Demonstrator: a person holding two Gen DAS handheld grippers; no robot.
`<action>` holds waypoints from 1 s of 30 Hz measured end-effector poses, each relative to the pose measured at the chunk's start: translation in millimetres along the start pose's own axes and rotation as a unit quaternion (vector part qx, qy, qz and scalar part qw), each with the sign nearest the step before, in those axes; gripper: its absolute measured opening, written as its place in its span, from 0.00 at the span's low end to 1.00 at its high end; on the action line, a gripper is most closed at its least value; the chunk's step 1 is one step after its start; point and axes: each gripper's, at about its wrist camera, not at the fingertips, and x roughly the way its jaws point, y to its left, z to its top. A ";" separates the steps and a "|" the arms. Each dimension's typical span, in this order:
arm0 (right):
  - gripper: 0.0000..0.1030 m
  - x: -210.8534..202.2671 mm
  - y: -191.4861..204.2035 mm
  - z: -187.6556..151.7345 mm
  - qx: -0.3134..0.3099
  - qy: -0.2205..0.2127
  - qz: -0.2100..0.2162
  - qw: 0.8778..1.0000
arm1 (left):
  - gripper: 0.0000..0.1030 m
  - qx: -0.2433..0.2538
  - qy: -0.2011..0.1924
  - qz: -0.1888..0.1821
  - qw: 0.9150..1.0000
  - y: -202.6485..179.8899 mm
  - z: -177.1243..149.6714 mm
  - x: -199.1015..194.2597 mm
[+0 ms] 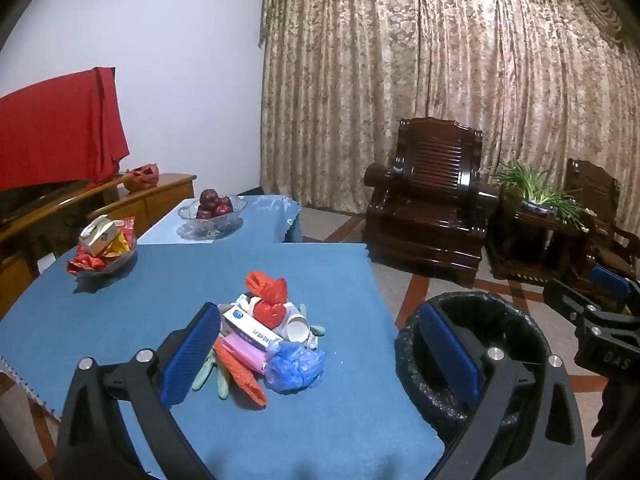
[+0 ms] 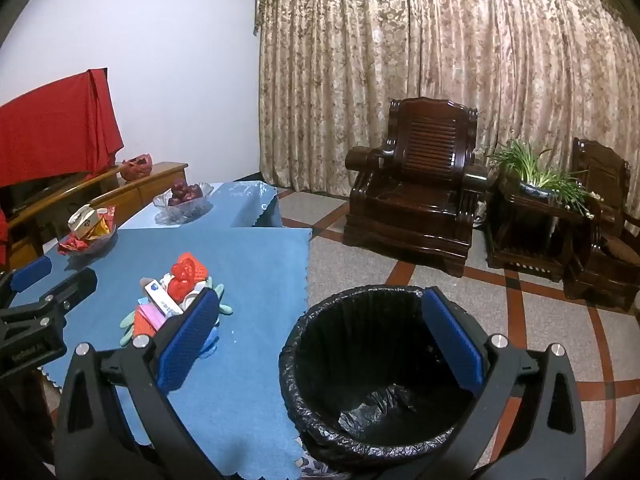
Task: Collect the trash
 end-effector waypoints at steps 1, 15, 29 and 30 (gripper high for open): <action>0.95 0.1 0.2 0.0 0.000 0.000 0.000 1.000 | 0.94 0.000 0.000 0.000 1.000 0.2 0.1 0.0; 0.95 1.5 0.9 -0.2 -0.002 0.001 -0.001 1.000 | 0.94 0.002 -0.001 0.003 1.000 6.3 2.7 4.3; 0.95 6.3 3.5 -0.3 -0.003 0.005 -0.002 1.000 | 0.94 0.002 0.001 0.004 1.000 15.2 -4.2 9.5; 0.95 6.1 3.4 -0.4 -0.004 0.005 -0.002 1.000 | 0.94 0.002 0.001 0.005 1.000 13.6 -3.9 8.9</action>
